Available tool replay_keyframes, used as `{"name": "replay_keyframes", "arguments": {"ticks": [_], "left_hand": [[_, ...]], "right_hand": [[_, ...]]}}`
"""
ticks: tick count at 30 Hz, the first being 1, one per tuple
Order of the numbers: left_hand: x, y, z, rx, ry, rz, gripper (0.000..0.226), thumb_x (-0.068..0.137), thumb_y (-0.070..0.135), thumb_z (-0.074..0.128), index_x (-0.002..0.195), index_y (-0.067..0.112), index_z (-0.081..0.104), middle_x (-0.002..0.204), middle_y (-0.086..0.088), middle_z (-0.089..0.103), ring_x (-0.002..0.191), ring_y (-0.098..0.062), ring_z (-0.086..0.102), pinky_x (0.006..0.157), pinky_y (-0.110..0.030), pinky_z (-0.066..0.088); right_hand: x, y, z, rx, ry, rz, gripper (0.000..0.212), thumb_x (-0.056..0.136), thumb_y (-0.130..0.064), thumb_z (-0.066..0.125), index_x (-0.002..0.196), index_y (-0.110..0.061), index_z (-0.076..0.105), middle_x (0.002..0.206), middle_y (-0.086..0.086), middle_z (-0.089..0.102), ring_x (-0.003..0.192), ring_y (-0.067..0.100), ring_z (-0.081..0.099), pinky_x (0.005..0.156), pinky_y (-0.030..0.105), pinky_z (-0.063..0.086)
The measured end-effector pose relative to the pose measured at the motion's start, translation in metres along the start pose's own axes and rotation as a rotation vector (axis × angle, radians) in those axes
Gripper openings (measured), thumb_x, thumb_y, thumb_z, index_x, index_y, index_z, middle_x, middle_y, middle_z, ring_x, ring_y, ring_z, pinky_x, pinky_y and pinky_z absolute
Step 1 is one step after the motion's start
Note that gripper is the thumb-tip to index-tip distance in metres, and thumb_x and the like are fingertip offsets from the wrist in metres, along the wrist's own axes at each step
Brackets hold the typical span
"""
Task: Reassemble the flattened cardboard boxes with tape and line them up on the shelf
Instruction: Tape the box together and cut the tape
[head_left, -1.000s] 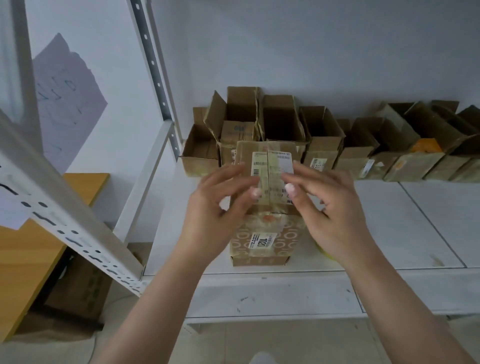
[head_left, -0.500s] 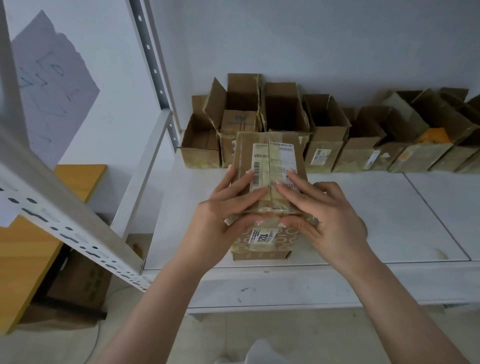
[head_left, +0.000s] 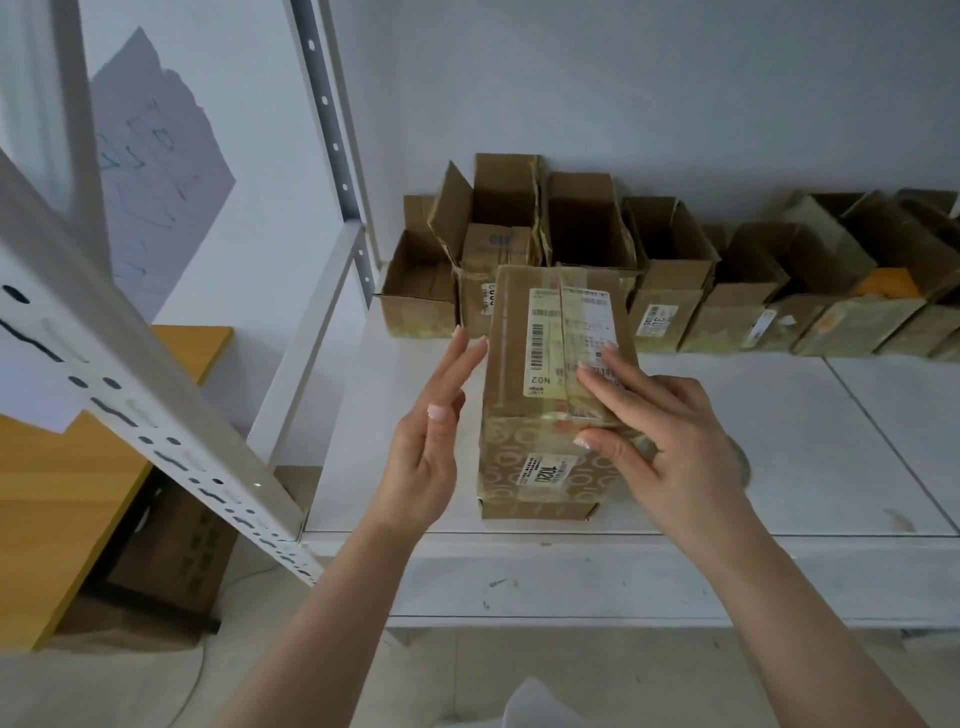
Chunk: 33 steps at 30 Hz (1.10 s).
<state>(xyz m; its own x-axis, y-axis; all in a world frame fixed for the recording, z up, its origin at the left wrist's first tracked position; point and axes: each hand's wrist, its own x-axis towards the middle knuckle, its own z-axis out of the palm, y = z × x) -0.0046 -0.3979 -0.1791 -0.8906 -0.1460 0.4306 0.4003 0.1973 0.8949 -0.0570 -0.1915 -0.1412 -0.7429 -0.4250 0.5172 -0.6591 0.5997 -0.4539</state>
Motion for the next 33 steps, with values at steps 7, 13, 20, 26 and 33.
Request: {"name": "replay_keyframes", "arguments": {"ticks": [7,13,20,26,33], "left_hand": [[0.002,-0.010,0.040,-0.050,0.124,0.085,0.061,0.101,0.054,0.021,0.135,0.009,0.046,0.154,-0.009,0.032,0.148,-0.029,0.021,0.111,-0.060,0.033],[0.003,-0.010,0.044,0.036,0.171,0.115,0.059,0.096,0.060,0.027,0.124,0.013,0.050,0.150,-0.017,0.034,0.143,-0.030,0.032,0.106,-0.053,0.043],[0.003,-0.015,0.041,0.208,0.269,0.120,0.053,0.096,0.058,0.031,0.121,0.020,0.059,0.147,-0.016,0.045,0.135,-0.014,0.047,0.101,-0.026,0.048],[0.002,-0.016,0.034,0.169,0.184,0.174,0.053,0.095,0.062,0.038,0.129,0.024,0.053,0.150,-0.012,0.041,0.142,-0.014,0.037,0.102,-0.023,0.046],[-0.001,-0.012,0.033,0.134,0.166,0.130,0.038,0.094,0.051,0.051,0.130,0.038,0.048,0.151,0.020,0.034,0.139,-0.033,0.042,0.091,-0.049,0.056]], "right_hand": [[-0.002,0.000,-0.001,-0.002,0.010,0.028,0.058,0.082,-0.050,0.053,0.133,-0.022,0.059,0.141,-0.006,0.051,0.107,0.028,0.052,0.076,0.027,0.047],[-0.003,-0.002,0.001,-0.046,0.033,0.008,0.054,0.082,-0.042,0.059,0.131,-0.019,0.061,0.140,-0.003,0.053,0.099,0.027,0.054,0.072,0.023,0.042],[-0.010,0.001,0.001,0.111,0.057,0.134,0.072,0.083,-0.056,0.060,0.145,-0.024,0.044,0.126,-0.015,0.052,0.107,0.003,0.052,0.085,0.010,0.043],[-0.025,0.011,0.002,-0.053,0.193,0.240,0.050,0.084,-0.064,0.051,0.082,-0.014,0.053,0.072,-0.010,0.052,0.067,0.016,0.052,0.051,0.026,0.040],[-0.025,0.019,0.005,0.099,0.188,0.122,0.047,0.092,-0.059,0.048,0.074,-0.015,0.050,0.065,-0.015,0.051,0.061,0.011,0.050,0.054,0.025,0.039]]}}
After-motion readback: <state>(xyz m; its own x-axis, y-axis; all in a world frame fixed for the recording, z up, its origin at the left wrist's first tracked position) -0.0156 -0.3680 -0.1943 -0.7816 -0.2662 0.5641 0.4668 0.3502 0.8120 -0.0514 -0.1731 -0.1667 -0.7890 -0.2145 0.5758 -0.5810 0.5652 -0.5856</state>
